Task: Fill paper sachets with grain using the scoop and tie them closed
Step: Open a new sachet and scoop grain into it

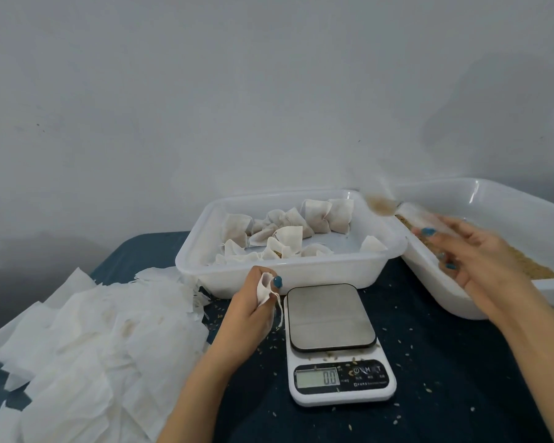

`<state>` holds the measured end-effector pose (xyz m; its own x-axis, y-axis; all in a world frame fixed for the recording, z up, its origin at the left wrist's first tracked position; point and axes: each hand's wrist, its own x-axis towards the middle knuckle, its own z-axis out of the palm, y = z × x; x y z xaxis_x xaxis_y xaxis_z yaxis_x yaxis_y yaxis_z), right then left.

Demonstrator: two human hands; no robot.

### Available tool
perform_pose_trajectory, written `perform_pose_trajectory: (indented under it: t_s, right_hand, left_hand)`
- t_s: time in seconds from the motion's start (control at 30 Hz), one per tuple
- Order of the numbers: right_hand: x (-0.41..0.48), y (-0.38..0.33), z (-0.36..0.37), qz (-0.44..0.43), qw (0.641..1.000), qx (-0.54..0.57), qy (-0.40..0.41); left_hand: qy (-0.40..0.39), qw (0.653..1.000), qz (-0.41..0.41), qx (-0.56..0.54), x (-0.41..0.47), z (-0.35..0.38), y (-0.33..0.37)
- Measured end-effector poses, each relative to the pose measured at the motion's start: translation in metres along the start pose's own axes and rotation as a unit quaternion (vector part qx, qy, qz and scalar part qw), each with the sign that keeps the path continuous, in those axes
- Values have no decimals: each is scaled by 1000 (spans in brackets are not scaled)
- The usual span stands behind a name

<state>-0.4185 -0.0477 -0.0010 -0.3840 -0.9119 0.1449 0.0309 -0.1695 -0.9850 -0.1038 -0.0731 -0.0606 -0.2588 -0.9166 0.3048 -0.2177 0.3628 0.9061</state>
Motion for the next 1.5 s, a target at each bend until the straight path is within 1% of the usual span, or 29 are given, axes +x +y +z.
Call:
perform_pose_trajectory:
  t_s: [0.07,0.13,0.17,0.23,0.27,0.33,0.4,0.47,0.57,0.67,0.73,0.77,0.83,0.87,0.93,1.0,1.07,1.13,1.23,1.33,1.37,1.43,1.5]
  right_hand:
    - [13,0,-4,-33,994,-82,57]
    - [26,2,-8,-48,974,-200,91]
    - [33,5,-10,-47,954,-282,93]
    - [44,13,-14,-31,890,-450,65]
    - [48,16,-15,-18,868,-494,42]
    - [55,22,-14,19,858,-513,-3]
    - [58,22,-13,45,852,-522,-25]
    - [61,23,-14,51,844,-533,-33]
    - [62,22,-14,53,822,-565,-51]
    - [58,21,-11,44,813,-578,-51]
    - [52,20,-9,22,802,-597,-25]
    - [47,18,-7,-5,791,-612,0]
    - [38,16,1,-89,765,-636,57]
    - [33,15,8,-132,759,-634,74]
    - [21,16,25,-212,764,-605,65]
    - [9,20,40,-281,778,-561,23]
    - [-1,28,52,-327,790,-518,-13]
    - [-10,39,59,-352,799,-488,-28]
    - [-21,58,61,-374,807,-457,-27]
    - [-27,72,59,-363,823,-436,-35]
    - [-28,75,57,-355,828,-431,-39]
    - [-27,79,54,-342,837,-425,-44]
    - [-27,80,49,-329,844,-422,-45]
  left_hand:
    - [-3,999,13,35,-2,0,1]
    - [-9,999,18,44,-3,1,3]
    - [-12,999,21,44,-3,2,4]
    - [-10,999,21,46,-4,2,7]
    - [-6,998,17,55,-5,2,8]
    - [10,996,10,85,-6,1,8]
    - [39,985,42,160,-6,-1,7]
    - [61,971,70,221,-5,-1,7]
    - [76,962,65,254,-4,-1,5]
    - [82,968,67,228,-3,-2,2]
    - [102,967,75,222,-3,-1,4]
    - [116,964,79,227,-2,0,4]
    - [148,956,93,235,1,1,6]
    - [160,952,103,240,2,2,9]
    - [162,948,117,247,3,4,18]
    - [150,946,115,262,4,6,28]
    - [151,930,122,313,6,10,40]
    - [146,920,142,336,7,15,50]
    - [129,926,165,315,11,22,59]
    - [142,940,167,262,18,32,58]
    - [140,950,149,237,22,36,55]
    - [123,972,84,184,28,42,44]
    - [101,981,28,161,30,45,27]
